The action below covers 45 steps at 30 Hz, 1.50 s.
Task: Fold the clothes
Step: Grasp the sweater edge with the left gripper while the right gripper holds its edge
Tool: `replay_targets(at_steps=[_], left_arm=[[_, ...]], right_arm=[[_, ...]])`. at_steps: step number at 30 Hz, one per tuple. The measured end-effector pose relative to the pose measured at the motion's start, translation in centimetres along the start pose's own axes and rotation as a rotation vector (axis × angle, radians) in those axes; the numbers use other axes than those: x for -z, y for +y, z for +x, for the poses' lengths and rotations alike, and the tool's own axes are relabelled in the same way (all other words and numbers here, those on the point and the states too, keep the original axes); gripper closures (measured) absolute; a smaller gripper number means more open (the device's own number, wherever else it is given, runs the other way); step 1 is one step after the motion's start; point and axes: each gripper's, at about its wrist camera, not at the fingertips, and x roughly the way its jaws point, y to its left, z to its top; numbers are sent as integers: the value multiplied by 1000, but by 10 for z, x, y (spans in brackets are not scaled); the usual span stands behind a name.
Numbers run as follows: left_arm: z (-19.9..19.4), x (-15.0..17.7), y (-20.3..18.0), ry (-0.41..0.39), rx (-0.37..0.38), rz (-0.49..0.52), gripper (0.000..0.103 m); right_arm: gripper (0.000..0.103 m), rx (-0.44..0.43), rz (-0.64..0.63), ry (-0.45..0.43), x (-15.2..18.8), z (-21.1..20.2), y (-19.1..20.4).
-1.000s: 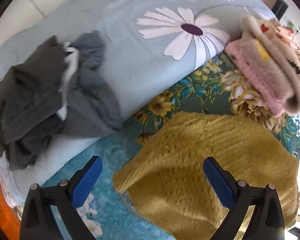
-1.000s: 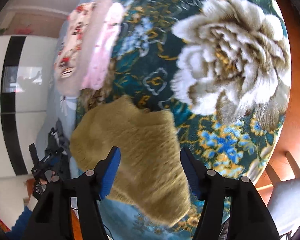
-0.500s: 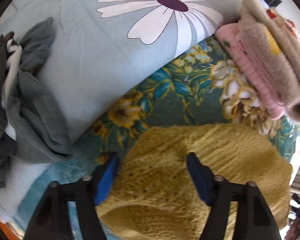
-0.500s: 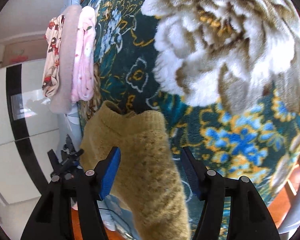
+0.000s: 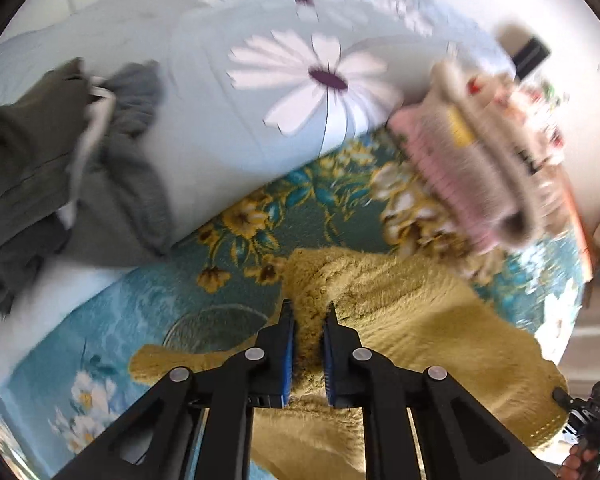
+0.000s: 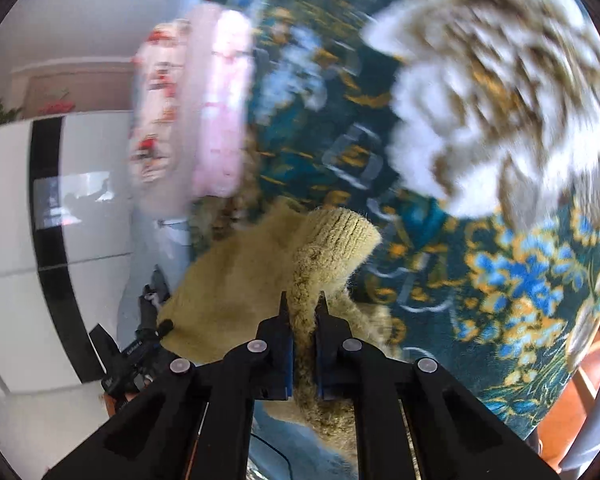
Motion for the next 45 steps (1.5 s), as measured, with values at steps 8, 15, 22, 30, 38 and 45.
replay_targets(at_steps=[8, 15, 22, 30, 38, 45], left_arm=[[-146, 62, 5, -232, 28, -55, 91], [-277, 183, 15, -407, 24, -135, 91], [-315, 325, 35, -405, 15, -313, 91], [-274, 402, 89, -297, -7, -570, 91], [-209, 420, 138, -160, -99, -827, 91], [-199, 420, 170, -88, -161, -946, 91]], right_arm=[[96, -133, -288, -60, 5, -62, 112], [96, -268, -494, -58, 57, -126, 182], [96, -260, -645, 44, 116, -152, 217], [103, -233, -718, 194, 148, -78, 261], [103, -92, -705, 424, 147, 60, 273], [100, 205, -631, 601, 136, 159, 178]])
